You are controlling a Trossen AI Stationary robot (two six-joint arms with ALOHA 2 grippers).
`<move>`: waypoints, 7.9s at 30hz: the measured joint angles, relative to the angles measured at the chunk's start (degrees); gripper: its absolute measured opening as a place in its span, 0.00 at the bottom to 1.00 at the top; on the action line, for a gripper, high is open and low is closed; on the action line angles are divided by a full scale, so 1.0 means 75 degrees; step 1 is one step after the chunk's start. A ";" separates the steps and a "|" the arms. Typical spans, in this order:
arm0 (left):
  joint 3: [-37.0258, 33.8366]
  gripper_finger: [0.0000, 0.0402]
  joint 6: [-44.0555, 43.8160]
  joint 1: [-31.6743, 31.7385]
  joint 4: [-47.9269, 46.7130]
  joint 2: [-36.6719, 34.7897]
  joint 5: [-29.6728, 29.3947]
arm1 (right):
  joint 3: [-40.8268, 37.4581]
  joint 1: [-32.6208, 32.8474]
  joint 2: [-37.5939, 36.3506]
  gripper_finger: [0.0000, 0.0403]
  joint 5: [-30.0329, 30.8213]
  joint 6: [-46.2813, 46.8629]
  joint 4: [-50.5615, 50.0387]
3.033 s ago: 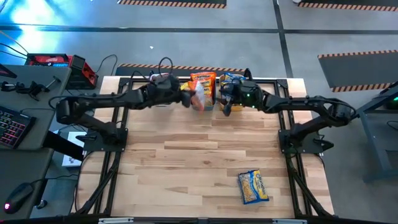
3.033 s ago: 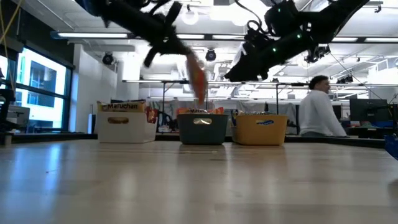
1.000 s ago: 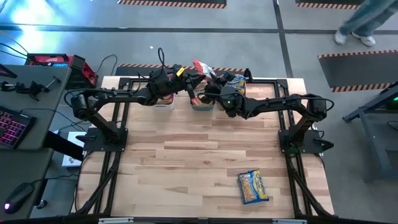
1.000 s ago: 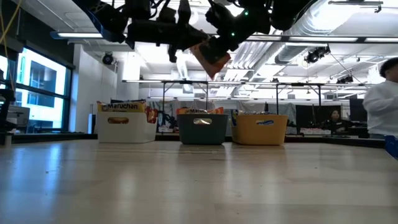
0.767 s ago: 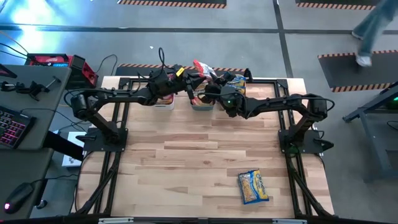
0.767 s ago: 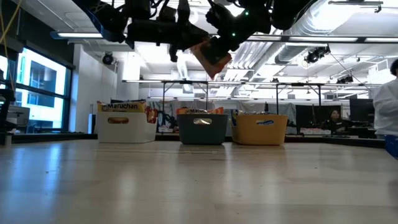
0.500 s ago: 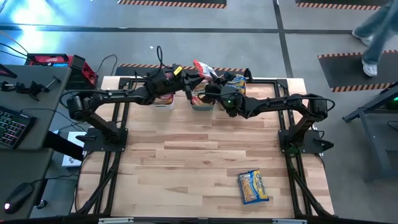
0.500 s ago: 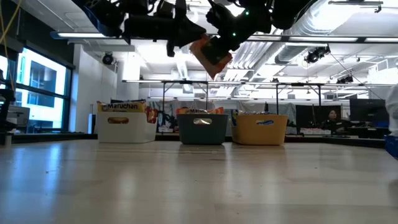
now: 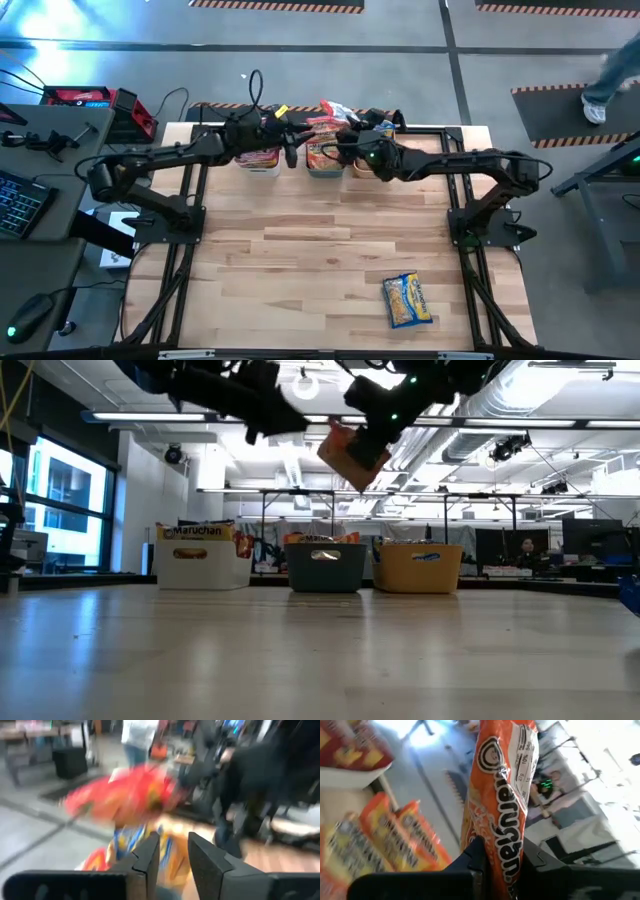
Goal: Sort Maruchan noodles
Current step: Put the orange noodle pack into the blue bin, then adjust the blue bin
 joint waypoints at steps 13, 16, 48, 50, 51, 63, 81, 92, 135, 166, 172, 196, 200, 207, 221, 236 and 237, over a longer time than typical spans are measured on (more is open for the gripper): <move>0.0108 0.09 -0.0117 0.1237 -0.1961 0.1017 0.1020 | 0.0003 -0.1228 -0.2117 0.08 -0.4740 0.1410 -0.3989; 0.0601 0.17 -0.0117 0.1346 -0.2609 0.1488 0.1022 | 0.0003 -0.1391 -0.2201 0.08 -0.5034 0.1371 -0.4246; 0.3261 0.45 -0.0519 0.1538 -0.5694 0.4273 0.0550 | 0.0003 -0.1593 -0.2120 0.08 -0.5457 0.1147 -0.4722; 0.3263 0.45 -0.0469 0.1538 -0.5528 0.4286 0.0561 | 0.0003 -0.1593 -0.2120 0.08 -0.5460 0.1147 -0.4724; 0.3264 0.45 -0.0464 0.1538 -0.5505 0.4292 0.0570 | 0.0003 -0.1593 -0.2120 0.08 -0.5463 0.1147 -0.4725; 0.3264 0.38 -0.0445 0.1544 -0.5549 0.4428 0.1158 | 0.0003 -0.1593 -0.2120 0.08 -0.5579 0.1147 -0.4728; 0.3267 0.04 0.0255 0.1783 -0.5196 0.4486 0.1524 | 0.0009 -0.1593 -0.2120 0.08 -0.5643 0.1171 -0.4900; 0.3267 0.02 -0.0052 0.1756 -0.5285 0.4486 0.1462 | 0.0009 -0.1590 -0.2120 0.08 -0.5914 0.1173 -0.4897; 0.3363 0.00 0.2088 0.1560 -0.5188 0.4243 0.0643 | 0.0015 -0.1593 -0.1976 0.08 -0.6446 0.1178 -0.4714; 0.3366 0.00 0.2202 0.1273 -0.4258 0.3865 -0.0371 | 0.2841 -0.1742 0.2271 0.08 -0.7346 0.0809 -0.6072; 0.3366 0.00 0.2195 0.1246 -0.4324 0.3865 -0.0309 | 0.2844 -0.1759 0.2526 0.09 -0.7249 0.0910 -0.6046; 0.3079 0.00 0.1996 0.0976 -0.4466 0.3806 -0.0300 | 0.2837 -0.1792 0.2667 0.51 -0.6642 0.1132 -0.5709; 0.2475 0.00 0.1864 0.0895 -0.3965 0.3524 -0.0307 | 0.2836 -0.1847 0.2668 0.51 -0.6655 0.1234 -0.5584; 0.2014 0.00 0.1862 0.0816 -0.3485 0.2955 -0.0282 | 0.2830 -0.1882 0.2635 0.51 -0.6657 0.1290 -0.5493; 0.2003 0.09 0.1900 0.0442 -0.3899 0.3037 -0.0292 | 0.2830 -0.1870 0.2480 0.53 -0.6336 0.1207 -0.5477; 0.1828 0.24 0.1741 0.0409 -0.3867 0.2956 -0.0831 | 0.2646 -0.1847 0.1803 0.33 -0.6954 0.1441 -0.5536; 0.1692 0.23 0.1719 0.0387 -0.3790 0.2943 -0.0843 | 0.2560 -0.1824 0.1812 0.32 -0.6996 0.1444 -0.5533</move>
